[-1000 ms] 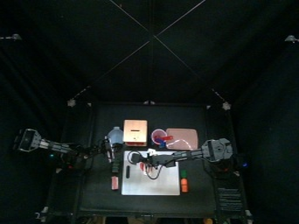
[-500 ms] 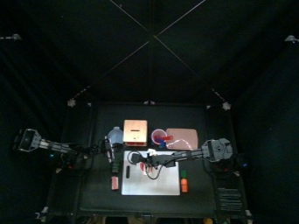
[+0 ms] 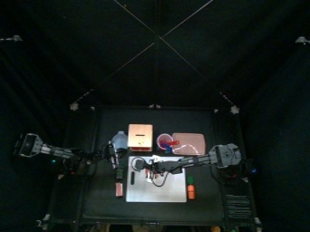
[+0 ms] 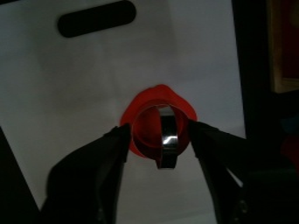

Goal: Get the cutter from the drawer then cut the dough then place the extra dough in the bowl
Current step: Cut the dough

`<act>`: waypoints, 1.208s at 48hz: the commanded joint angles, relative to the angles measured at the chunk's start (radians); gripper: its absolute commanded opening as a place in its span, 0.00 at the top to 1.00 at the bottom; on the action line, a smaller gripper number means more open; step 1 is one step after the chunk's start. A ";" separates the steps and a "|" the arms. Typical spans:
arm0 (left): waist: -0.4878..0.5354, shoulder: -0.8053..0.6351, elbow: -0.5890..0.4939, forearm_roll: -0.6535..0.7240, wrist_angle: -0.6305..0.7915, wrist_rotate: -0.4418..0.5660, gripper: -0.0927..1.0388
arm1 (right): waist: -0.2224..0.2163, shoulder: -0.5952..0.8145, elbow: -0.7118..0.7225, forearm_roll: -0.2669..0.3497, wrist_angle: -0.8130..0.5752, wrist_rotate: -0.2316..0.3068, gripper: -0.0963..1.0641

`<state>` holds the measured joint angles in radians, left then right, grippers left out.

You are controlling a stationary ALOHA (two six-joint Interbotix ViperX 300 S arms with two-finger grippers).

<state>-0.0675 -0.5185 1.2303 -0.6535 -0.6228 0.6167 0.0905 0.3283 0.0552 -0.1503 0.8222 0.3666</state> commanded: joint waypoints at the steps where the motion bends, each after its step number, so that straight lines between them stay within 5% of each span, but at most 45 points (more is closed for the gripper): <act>1: 0.002 -0.002 -0.021 0.002 -0.008 0.000 0.60 | -0.002 -0.028 -0.002 -0.003 -0.005 0.005 0.10; 17: 0.002 0.005 -0.038 0.009 -0.002 0.005 0.59 | -0.008 -0.123 0.008 -0.075 -0.055 0.026 0.10; 24: -0.005 0.012 -0.057 0.046 0.015 0.005 0.59 | -0.009 -0.204 0.080 -0.098 -0.149 0.078 0.10; 30: -0.008 0.040 -0.078 0.104 0.020 -0.005 0.56 | -0.017 -0.287 0.209 -0.132 -0.316 0.137 0.10; 36: -0.026 0.091 -0.112 0.152 0.020 -0.048 0.47 | -0.038 -0.360 0.380 -0.186 -0.624 0.213 0.10; 44: -0.037 0.170 -0.149 0.249 0.012 -0.186 0.28 | -0.061 -0.364 0.523 -0.239 -0.910 0.242 0.10; 51: -0.038 0.281 -0.178 0.341 -0.002 -0.380 0.13 | -0.071 -0.341 0.561 -0.225 -0.989 0.233 0.10; 58: -0.048 0.390 -0.224 0.459 -0.077 -0.537 0.09 | -0.087 -0.325 0.569 -0.230 -1.034 0.227 0.10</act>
<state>-0.1058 -0.1779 1.0508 -0.2608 -0.6473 0.1335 0.0184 0.0153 0.6335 -0.3804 -0.1779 0.5967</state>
